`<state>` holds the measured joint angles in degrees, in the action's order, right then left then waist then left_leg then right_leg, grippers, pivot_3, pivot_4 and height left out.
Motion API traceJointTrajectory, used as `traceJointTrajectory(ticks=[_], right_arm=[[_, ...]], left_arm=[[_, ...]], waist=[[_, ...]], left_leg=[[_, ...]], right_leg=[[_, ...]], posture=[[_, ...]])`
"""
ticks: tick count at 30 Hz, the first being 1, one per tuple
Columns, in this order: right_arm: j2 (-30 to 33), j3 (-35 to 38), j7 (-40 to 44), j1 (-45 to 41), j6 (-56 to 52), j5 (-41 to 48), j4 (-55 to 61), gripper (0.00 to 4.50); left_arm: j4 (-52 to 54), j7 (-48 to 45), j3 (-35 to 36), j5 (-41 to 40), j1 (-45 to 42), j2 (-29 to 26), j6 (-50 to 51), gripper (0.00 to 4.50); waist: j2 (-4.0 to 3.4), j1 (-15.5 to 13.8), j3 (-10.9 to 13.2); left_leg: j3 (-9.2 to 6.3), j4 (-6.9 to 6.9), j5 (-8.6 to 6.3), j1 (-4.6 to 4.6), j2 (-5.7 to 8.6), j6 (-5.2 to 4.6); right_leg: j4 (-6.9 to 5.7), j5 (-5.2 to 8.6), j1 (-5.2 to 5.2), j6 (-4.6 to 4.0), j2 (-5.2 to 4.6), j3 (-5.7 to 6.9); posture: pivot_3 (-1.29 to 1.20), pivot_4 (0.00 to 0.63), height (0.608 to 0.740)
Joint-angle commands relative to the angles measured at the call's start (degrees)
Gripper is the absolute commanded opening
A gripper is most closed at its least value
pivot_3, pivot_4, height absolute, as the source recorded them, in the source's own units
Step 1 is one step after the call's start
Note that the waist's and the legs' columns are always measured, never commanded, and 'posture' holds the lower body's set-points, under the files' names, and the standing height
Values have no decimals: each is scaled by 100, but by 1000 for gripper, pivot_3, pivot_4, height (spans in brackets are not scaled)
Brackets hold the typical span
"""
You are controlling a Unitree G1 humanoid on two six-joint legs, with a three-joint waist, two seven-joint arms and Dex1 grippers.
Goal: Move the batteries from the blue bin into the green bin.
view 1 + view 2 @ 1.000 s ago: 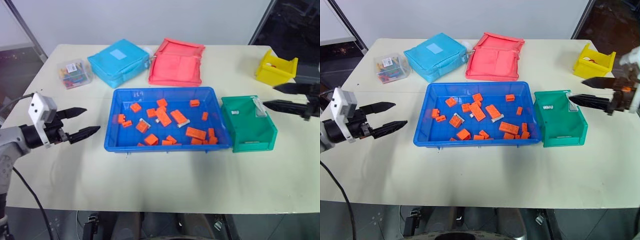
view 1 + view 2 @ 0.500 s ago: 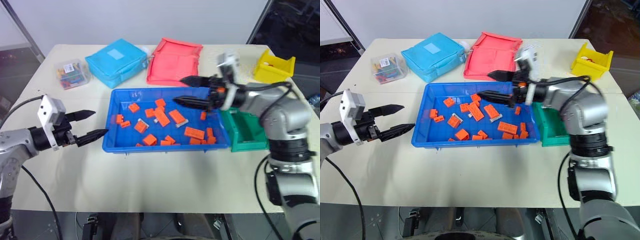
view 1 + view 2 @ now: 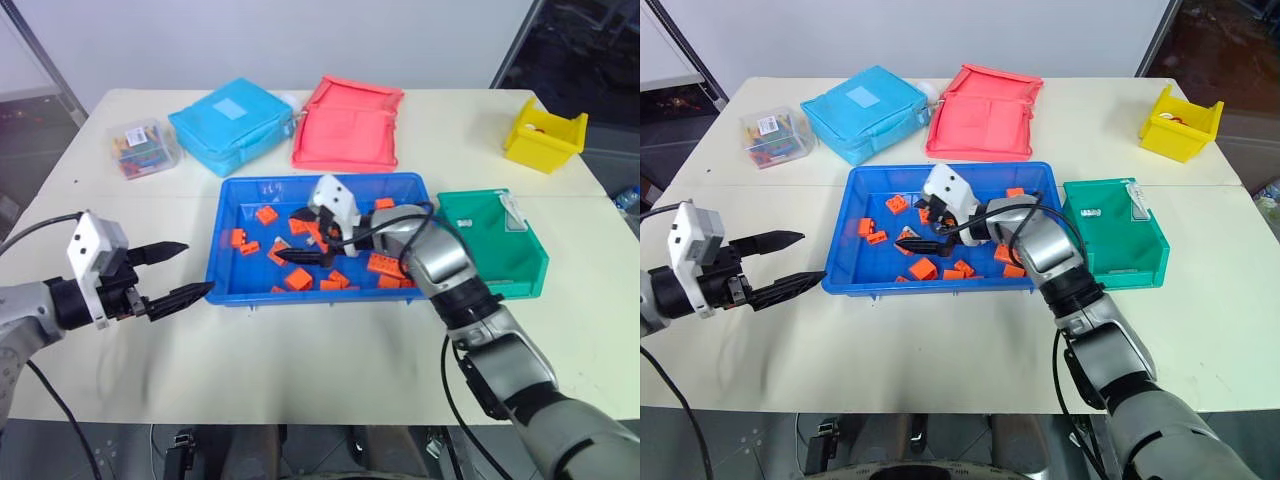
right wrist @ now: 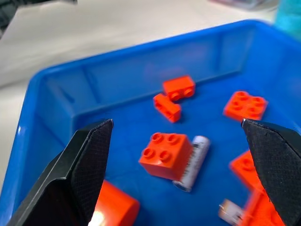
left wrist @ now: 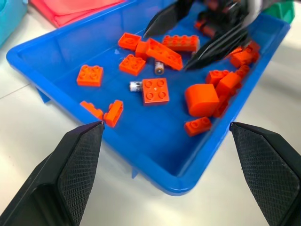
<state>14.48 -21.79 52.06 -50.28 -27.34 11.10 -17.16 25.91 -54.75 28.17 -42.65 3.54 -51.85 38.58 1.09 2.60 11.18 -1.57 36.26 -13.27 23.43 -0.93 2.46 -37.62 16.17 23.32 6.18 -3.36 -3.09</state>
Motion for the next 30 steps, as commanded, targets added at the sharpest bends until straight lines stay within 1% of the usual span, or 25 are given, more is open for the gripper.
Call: traceJointTrajectory(ticks=[1,8,17,19,20,22,23,24,25,30], right_arm=[[-163,-121,91,-275,238,-275,-337,4487],[-332,-229,334,-503,560,-650,-1046,4487],[-487,-135,386,-569,825,-919,-1406,4487],[-506,-119,405,-550,840,-941,-1383,3983],[-511,-113,412,-543,842,-950,-1375,3636],[-517,-101,432,-527,842,-969,-1354,2687],[-518,-96,438,-521,840,-978,-1347,2102],[-516,-94,452,-516,834,-981,-1325,1691],[-516,-88,461,-513,830,-981,-1310,1538],[-533,-36,423,-536,824,-984,-1298,1538]], left_arm=[[157,81,187,-88,-69,-42,-36,4500],[245,306,94,-96,-86,98,-121,4500],[281,461,79,-88,-117,187,-158,4500],[284,480,64,-76,-114,208,-171,4500],[285,486,59,-74,-112,214,-176,4500],[286,504,50,-70,-108,226,-182,4500],[287,511,47,-68,-106,231,-185,4500],[290,518,52,-74,-109,229,-179,4500],[291,524,53,-79,-112,228,-175,4500],[276,540,35,-69,-133,218,-179,4500]], waist=[[0,0,0],[0,-1,0],[0,7,0],[0,6,0],[0,5,0],[0,5,0],[0,5,0],[0,5,0],[0,5,0],[0,5,0]], left_leg=[[-1,0,0,0,0,0],[-1,-2,0,1,1,0],[-2,-3,0,0,0,0],[-2,-3,0,0,0,1],[-2,-3,0,0,0,1],[-2,-3,0,0,0,1],[-2,-4,0,0,0,1],[-2,-4,0,0,0,1],[-2,-4,0,0,0,1],[-2,-4,0,0,0,1]], right_leg=[[0,0,0,0,1,0],[0,0,0,0,-2,1],[-2,0,3,-1,1,2],[-2,0,3,-1,0,2],[-2,0,3,-1,0,2],[-2,0,3,-1,0,2],[-2,0,3,-1,0,2],[-2,0,3,-1,0,2],[-2,0,3,-1,0,2],[-2,0,3,-1,0,2]], posture=[[0,150,740],[0,150,740],[0,150,740],[0,150,740],[0,150,740],[0,150,740],[0,150,740],[0,150,740],[0,150,740],[0,150,740]])
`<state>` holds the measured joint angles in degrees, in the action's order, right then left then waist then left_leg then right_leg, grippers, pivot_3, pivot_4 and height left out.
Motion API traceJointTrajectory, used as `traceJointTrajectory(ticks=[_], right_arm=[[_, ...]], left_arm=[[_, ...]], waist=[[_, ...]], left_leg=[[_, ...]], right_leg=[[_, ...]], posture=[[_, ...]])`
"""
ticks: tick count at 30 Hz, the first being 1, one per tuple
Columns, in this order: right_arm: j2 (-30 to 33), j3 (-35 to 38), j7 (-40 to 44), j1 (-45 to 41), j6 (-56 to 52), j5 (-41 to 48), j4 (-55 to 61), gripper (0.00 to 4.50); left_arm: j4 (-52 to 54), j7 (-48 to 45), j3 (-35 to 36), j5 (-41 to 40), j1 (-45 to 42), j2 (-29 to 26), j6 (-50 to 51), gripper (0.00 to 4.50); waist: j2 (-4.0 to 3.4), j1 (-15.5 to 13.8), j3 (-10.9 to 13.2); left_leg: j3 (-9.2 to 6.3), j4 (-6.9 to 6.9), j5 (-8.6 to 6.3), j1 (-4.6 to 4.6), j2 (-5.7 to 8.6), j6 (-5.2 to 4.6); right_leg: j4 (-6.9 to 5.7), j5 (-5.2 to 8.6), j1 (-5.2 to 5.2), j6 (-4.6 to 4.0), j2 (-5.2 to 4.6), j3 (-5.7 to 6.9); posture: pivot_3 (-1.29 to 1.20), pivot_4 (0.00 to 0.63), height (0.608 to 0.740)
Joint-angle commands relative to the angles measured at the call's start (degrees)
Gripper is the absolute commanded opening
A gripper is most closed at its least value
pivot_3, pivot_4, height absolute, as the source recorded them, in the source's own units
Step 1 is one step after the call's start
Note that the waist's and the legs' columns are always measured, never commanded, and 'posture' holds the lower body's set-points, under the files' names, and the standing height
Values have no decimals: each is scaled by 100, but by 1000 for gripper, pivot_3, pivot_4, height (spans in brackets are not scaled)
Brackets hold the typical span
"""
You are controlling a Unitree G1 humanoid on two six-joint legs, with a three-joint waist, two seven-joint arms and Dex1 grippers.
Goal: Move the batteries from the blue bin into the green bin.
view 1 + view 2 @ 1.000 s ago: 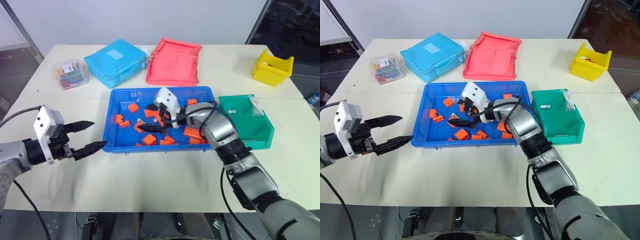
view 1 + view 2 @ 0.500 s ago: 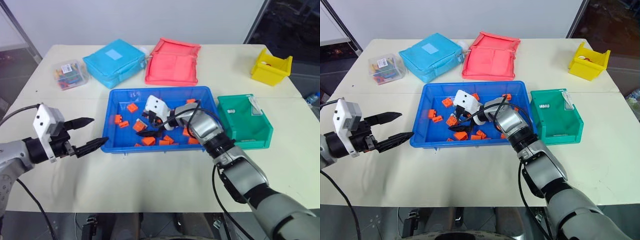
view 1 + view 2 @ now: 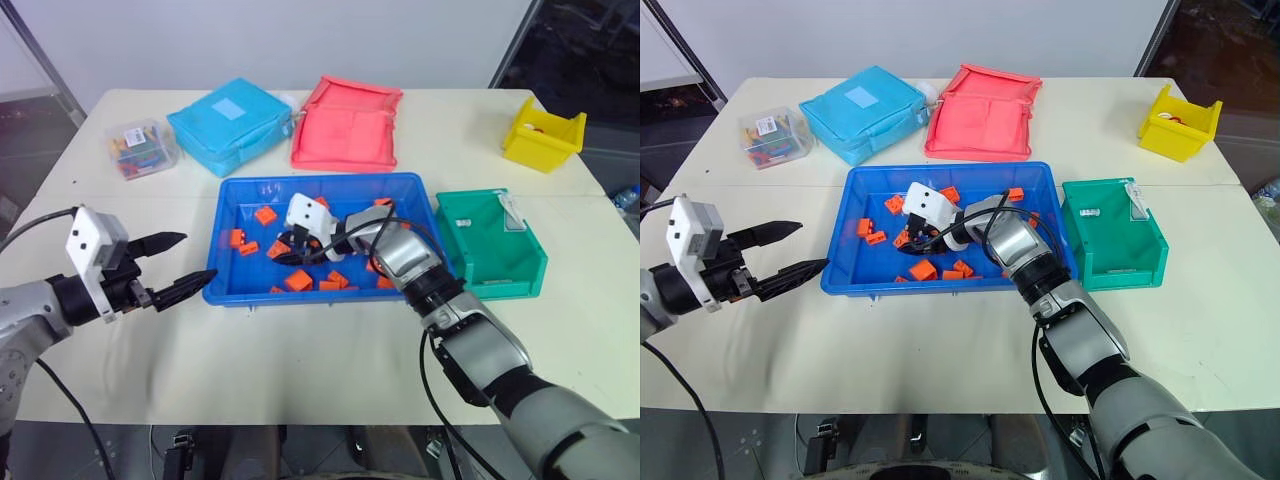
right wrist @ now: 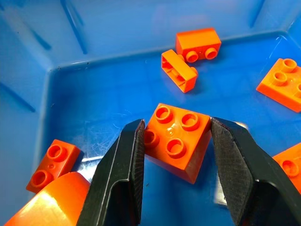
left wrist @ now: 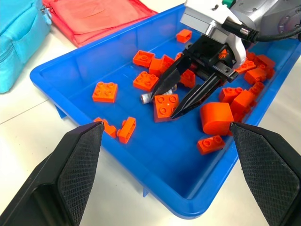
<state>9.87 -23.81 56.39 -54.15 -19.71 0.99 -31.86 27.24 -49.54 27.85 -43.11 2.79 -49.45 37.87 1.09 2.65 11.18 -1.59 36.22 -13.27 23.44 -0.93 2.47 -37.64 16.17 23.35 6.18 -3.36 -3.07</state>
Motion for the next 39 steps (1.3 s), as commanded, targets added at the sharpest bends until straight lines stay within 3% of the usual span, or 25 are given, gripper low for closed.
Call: traceJointTrajectory(ticks=[1,7,15,16,17,20,24,30,39], right_arm=[[-76,180,-11,-160,53,33,182,1538],[-245,881,-693,-924,266,171,-303,1538],[-259,886,-1538,-1328,1657,-483,-2002,1538],[-263,898,-1541,-1344,1728,-509,-2130,2587],[-270,917,-1554,-1363,1795,-533,-2236,2883],[-288,968,-1707,-1423,1997,-608,-2442,4388],[-277,1061,-1491,-1500,1839,-489,-2278,4455],[-259,1304,-252,-838,-281,546,-246,4455],[-91,862,-221,200,-1306,553,1262,4455]], left_arm=[[136,18,67,-19,-62,-26,-109,4500],[96,13,75,-8,-78,-44,-94,4500],[109,49,21,-6,-111,-20,-87,4500],[118,57,30,-10,-102,-16,-85,4500],[128,63,39,-13,-91,-12,-82,4500],[153,82,58,-25,-61,-5,-77,4500],[172,111,58,-35,-35,-3,-72,4500],[185,116,63,-53,-32,-24,-54,4500],[165,112,34,-57,-100,-44,-52,4500]], waist=[[0,0,0],[-1,15,2],[3,1,-1],[3,8,-1],[3,11,0],[3,46,0],[3,127,0],[2,131,0],[3,120,0]], left_leg=[[0,0,0,0,0,0],[1,-1,1,1,0,2],[3,-7,1,2,6,3],[4,-7,1,2,7,3],[5,-7,1,3,7,3],[3,-9,1,2,4,3],[1,-10,1,2,4,3],[-6,-14,1,2,0,3],[-3,-5,2,2,8,3]], right_leg=[[0,0,0,0,0,0],[-1,0,6,0,0,-1],[4,0,2,-2,-10,1],[4,0,3,-1,-12,0],[4,0,3,-1,-12,0],[3,0,6,-1,-8,1],[2,0,5,-1,-7,1],[-2,0,7,-1,-4,4],[-1,0,2,-1,-16,7]], posture=[[0,150,740],[0,150,740],[0,150,740],[0,150,740],[0,150,740],[0,150,740],[0,150,740],[0,150,740],[0,150,740]])
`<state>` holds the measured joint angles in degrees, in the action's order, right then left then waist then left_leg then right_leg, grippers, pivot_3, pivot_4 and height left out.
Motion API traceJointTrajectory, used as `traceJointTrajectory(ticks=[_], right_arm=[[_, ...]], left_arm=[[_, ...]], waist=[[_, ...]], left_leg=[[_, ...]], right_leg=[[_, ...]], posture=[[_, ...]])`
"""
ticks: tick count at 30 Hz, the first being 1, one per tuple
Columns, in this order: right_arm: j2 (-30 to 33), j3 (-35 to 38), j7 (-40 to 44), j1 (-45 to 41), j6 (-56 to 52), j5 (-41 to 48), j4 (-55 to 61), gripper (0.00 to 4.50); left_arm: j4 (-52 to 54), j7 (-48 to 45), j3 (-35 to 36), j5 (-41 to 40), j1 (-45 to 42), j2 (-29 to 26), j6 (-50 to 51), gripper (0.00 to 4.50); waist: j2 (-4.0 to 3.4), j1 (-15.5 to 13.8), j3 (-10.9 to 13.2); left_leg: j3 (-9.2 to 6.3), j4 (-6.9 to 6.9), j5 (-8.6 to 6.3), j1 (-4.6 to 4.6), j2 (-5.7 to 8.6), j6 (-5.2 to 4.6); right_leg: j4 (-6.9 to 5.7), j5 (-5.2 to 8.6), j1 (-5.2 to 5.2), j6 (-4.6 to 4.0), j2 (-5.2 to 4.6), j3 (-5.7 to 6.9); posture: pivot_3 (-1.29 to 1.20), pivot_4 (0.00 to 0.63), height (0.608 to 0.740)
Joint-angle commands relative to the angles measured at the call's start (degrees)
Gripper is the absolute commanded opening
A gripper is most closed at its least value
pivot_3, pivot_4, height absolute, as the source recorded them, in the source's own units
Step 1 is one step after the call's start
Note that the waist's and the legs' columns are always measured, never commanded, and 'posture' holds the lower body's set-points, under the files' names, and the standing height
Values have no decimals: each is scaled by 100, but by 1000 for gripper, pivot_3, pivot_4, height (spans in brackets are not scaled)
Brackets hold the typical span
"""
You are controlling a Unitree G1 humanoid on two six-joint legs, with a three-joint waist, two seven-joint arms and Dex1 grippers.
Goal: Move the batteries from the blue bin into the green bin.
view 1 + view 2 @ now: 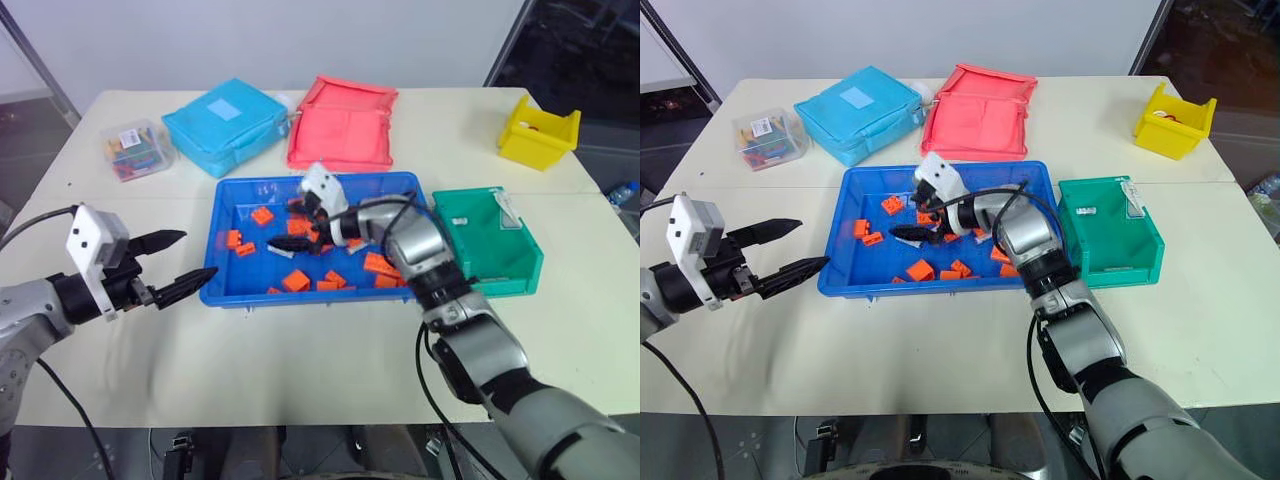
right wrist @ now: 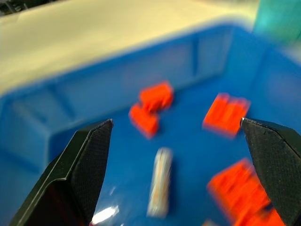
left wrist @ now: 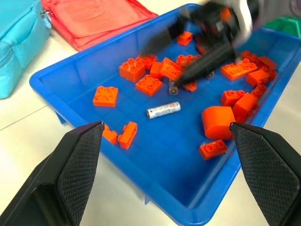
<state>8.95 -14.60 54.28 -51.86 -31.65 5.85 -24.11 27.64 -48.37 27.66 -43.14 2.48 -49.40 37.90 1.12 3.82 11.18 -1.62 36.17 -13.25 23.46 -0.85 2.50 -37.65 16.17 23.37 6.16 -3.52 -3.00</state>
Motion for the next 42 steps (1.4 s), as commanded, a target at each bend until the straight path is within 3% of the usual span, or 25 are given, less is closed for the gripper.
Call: traceJointTrajectory(ticks=[1,12,17,20,24,26,27,36,42], right_arm=[[3,-134,-10,26,-109,27,521,4455],[-166,-727,147,-170,361,-376,-181,4455],[-286,-829,205,-504,666,-573,-1018,4455],[-386,-742,190,-770,790,-613,-1608,3715],[-411,-737,347,-956,921,-669,-1988,1765],[-418,-722,408,-1004,958,-687,-2070,537],[-423,-713,426,-1022,967,-691,-2091,186],[-422,-335,122,-1269,964,-590,-1855,69],[160,218,98,-1600,552,-387,-883,69]], left_arm=[[123,-5,51,-54,-77,-48,-56,4500],[146,52,-24,-38,-129,12,-74,4500],[186,126,-44,-40,-127,64,-85,4500],[233,169,-63,-33,-98,107,-101,4500],[282,222,-47,-35,-72,151,-106,4500],[298,243,-22,-48,-66,149,-104,4500],[307,254,-9,-58,-68,144,-101,4500],[242,261,-184,-69,-162,220,-111,4500],[48,199,-365,-332,-768,257,14,4500]], waist=[[0,14,0],[1,14,0],[1,15,0],[1,16,0],[1,16,0],[1,16,0],[1,15,0],[0,15,0],[-1,-31,2]], left_leg=[[0,-1,0,0,-1,0],[0,-3,0,-1,-5,0],[-1,-3,0,-1,-5,0],[0,-3,0,-1,-5,0],[-2,-4,0,-1,-5,0],[-2,-4,0,-1,-5,0],[-2,-4,0,-1,-5,0],[-2,-4,0,-1,-5,0],[-5,-3,0,2,-4,0]], right_leg=[[0,0,1,0,2,0],[0,0,3,-1,9,0],[0,0,3,-1,10,0],[0,0,3,-1,9,0],[0,0,3,-1,9,0],[0,0,3,-1,9,0],[0,0,3,-1,9,0],[0,0,4,-1,9,0],[0,0,4,0,8,1]], posture=[[0,150,740],[0,150,740],[0,150,740],[0,150,740],[0,150,740],[0,150,740],[0,150,740],[0,150,740],[0,150,740]])
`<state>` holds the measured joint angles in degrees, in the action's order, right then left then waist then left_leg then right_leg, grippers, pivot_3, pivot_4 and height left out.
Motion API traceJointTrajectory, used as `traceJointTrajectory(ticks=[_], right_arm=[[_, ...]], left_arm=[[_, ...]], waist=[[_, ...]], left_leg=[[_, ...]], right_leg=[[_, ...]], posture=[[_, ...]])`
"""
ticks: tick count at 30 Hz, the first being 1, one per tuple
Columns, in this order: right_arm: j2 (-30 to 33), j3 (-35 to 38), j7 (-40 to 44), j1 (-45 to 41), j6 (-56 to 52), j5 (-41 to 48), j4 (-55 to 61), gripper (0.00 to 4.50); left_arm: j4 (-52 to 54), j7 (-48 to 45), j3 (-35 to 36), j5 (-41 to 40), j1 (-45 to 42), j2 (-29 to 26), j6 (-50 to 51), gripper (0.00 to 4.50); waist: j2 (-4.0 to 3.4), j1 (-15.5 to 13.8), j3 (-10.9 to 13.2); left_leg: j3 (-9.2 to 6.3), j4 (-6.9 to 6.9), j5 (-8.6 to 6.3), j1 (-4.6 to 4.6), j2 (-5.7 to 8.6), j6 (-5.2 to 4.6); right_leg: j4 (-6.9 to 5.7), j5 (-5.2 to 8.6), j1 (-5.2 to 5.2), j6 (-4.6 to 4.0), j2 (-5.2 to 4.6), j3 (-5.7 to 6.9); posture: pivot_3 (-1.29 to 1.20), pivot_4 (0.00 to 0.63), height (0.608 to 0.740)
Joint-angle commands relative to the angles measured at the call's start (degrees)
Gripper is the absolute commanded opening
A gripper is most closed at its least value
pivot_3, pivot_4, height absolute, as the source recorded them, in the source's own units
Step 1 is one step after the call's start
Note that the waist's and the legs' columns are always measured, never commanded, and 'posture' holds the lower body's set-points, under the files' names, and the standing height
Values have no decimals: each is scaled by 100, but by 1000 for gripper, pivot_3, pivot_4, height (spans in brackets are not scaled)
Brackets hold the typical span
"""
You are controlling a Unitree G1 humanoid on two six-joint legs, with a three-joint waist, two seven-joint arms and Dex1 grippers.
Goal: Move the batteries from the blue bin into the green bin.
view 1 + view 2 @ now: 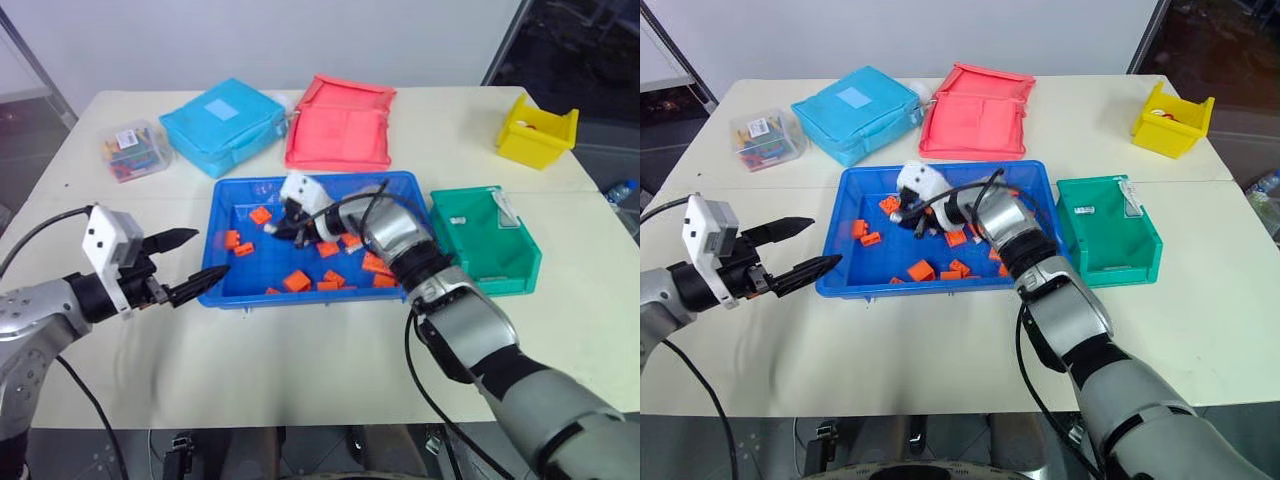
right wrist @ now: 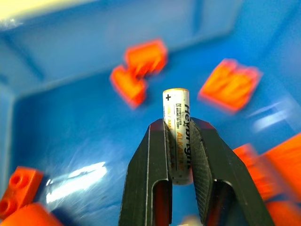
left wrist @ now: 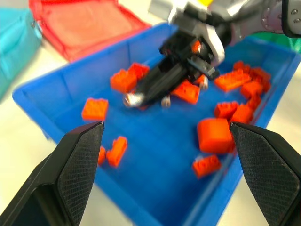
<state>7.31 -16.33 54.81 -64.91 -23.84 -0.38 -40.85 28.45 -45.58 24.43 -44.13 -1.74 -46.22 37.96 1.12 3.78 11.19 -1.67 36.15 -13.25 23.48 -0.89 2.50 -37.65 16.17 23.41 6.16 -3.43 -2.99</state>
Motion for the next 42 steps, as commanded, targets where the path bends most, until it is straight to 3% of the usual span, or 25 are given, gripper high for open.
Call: traceJointTrajectory(ticks=[1,6,11,15,21,27,29,31,36,40,42], right_arm=[[434,452,69,-316,-334,271,979,69],[1622,785,388,-70,-1209,491,2427,69],[3354,993,608,728,-1700,326,3406,69],[4300,1344,507,1492,-2204,391,4076,69],[5049,1826,209,2607,-2384,401,4418,69],[5152,2011,97,3191,-2264,547,4424,69],[5169,2037,50,3247,-2180,563,4358,1086],[5232,2022,63,3293,-2102,582,4325,1808],[5282,1923,-9,3087,-1946,565,4163,4482],[5053,1740,-140,2499,-1847,568,4073,4482],[4488,1711,-317,2057,-2199,855,4195,4482]], left_arm=[[-87,-135,-80,-268,-453,-90,28,4500],[-613,-544,-503,-282,-1309,-198,21,4500],[-1342,-971,-1093,-98,-2296,-80,-104,4500],[-1783,-1345,-1537,98,-2806,60,-245,4500],[-2297,-1721,-1946,448,-3239,274,-497,4500],[-2551,-1914,-2028,647,-3360,363,-645,4500],[-2569,-1960,-2010,676,-3346,358,-666,4500],[-2567,-1990,-1970,696,-3312,327,-679,4500],[-2486,-1980,-1836,719,-3173,246,-657,4500],[-2377,-1912,-1709,770,-2968,112,-676,4500],[-2289,-1883,-1616,831,-2763,-23,-699,4500]], waist=[[0,-38,1],[0,-149,2],[2,-178,2],[-2,-149,5],[-2,-104,5],[-2,-131,5],[-1,-135,6],[-2,-133,6],[-2,-132,6],[-3,-104,6],[-3,-64,7]], left_leg=[[-2,0,0,2,2,0],[-1,-1,0,6,8,0],[3,2,0,7,8,-1],[10,1,0,9,10,-2],[11,1,0,4,-5,-3],[12,6,0,4,-5,-3],[12,6,0,4,-4,-3],[12,6,0,5,-4,-3],[11,6,0,5,-4,-3],[13,6,0,4,-5,-3],[13,5,0,4,-7,-3]], right_leg=[[0,0,1,0,-2,1],[8,0,-1,0,-6,3],[24,0,-9,2,-5,5],[27,0,-6,2,-7,1],[23,0,-3,2,14,-6],[21,0,-6,3,14,-9],[21,0,-6,3,13,-9],[21,0,-5,3,13,-9],[21,0,-6,3,13,-8],[21,0,-4,3,12,-9],[18,0,0,3,15,-11]], posture=[[0,150,740],[0,150,740],[0,150,740],[0,150,740],[0,150,740],[0,150,740],[0,150,740],[0,150,740],[0,150,740],[0,150,740],[0,150,740]])
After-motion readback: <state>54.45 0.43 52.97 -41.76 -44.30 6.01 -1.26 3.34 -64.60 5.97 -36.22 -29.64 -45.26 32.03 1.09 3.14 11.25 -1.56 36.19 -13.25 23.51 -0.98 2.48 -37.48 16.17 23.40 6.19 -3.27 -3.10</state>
